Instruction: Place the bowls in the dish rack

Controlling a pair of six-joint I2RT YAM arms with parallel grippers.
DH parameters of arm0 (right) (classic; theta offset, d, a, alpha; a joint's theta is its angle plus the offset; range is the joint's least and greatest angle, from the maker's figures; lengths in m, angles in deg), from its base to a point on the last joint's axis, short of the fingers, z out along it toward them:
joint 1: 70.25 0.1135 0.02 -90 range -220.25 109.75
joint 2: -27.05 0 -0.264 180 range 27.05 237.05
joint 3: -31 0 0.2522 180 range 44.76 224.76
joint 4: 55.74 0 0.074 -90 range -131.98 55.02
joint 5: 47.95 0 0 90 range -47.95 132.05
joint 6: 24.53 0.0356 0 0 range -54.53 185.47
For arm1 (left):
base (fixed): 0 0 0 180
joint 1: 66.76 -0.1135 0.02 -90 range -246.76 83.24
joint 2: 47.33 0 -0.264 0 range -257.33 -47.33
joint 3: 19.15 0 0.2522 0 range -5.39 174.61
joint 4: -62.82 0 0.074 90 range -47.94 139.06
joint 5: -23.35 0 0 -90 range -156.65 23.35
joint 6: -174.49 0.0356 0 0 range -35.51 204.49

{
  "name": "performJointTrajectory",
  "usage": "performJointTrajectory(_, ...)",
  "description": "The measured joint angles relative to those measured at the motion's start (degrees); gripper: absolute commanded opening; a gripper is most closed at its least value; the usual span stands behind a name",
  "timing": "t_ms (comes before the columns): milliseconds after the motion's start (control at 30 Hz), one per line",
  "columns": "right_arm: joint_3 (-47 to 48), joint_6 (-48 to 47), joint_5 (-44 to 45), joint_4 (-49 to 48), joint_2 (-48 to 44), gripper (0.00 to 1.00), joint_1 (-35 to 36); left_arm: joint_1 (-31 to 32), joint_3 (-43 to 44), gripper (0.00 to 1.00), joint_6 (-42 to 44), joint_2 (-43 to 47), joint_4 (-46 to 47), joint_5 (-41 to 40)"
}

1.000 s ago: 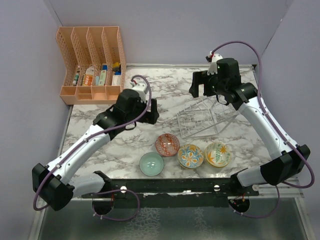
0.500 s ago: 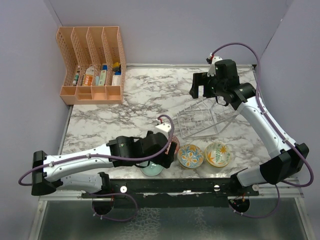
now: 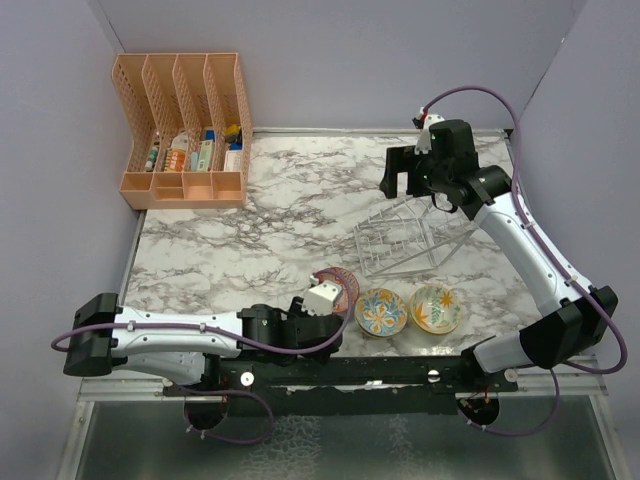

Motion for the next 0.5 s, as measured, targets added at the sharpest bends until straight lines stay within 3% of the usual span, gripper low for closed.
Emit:
performJointTrajectory(367,0.02,0.46,-0.02,0.83,1.27,1.00,0.00,0.00,-10.56,0.62,4.81,0.74,12.50,-0.11)
performJointTrajectory(500,0.13,0.76,0.00,0.92,1.27,0.99,0.00,-0.59,-10.54,0.50,8.02,-2.32,16.41,0.04)
